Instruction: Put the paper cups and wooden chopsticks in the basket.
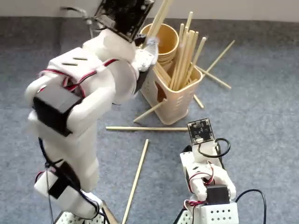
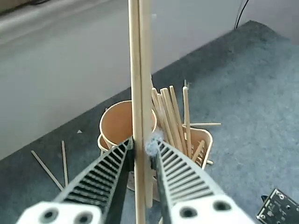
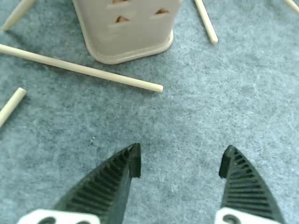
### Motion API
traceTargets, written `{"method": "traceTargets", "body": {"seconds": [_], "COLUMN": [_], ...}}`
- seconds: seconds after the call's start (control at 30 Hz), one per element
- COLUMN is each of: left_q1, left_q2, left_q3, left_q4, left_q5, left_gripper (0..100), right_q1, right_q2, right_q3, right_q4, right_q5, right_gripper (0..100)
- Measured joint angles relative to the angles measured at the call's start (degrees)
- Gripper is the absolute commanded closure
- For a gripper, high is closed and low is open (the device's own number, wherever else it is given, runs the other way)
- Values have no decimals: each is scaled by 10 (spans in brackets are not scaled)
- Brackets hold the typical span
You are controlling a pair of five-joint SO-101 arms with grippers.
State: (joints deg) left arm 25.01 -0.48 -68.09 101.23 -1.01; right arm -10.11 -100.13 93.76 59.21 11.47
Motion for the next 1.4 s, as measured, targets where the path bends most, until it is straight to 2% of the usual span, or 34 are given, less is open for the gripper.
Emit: {"method": "traceTargets", "body": {"seconds": [0.17,0.37,0.47,0.6,0.7,0.8,1.03,1.23,1.4], "left_q1": [-2,0,-4,-17,-15,-4,43,79,74], "left_q2": [-61,-240,-365,-513,-511,-452,-207,-65,-11], "left_q3": [91,360,542,804,917,919,766,628,593], "left_q4": [0,-19,-113,-314,-482,-596,-687,-709,-709], "left_q5": [8,36,36,40,40,44,44,43,44], "left_gripper": [995,995,994,993,993,993,993,992,992], "right_q1": [0,0,0,-5,-16,-15,-16,-16,-16], "right_q2": [0,0,0,0,0,0,0,0,0], "right_q3": [0,0,0,0,0,0,0,0,0], "right_q4": [0,0,0,0,0,0,0,0,0], "right_q5": [0,0,0,0,0,0,0,0,0], "right_gripper": [724,724,724,724,724,724,724,724,724]}}
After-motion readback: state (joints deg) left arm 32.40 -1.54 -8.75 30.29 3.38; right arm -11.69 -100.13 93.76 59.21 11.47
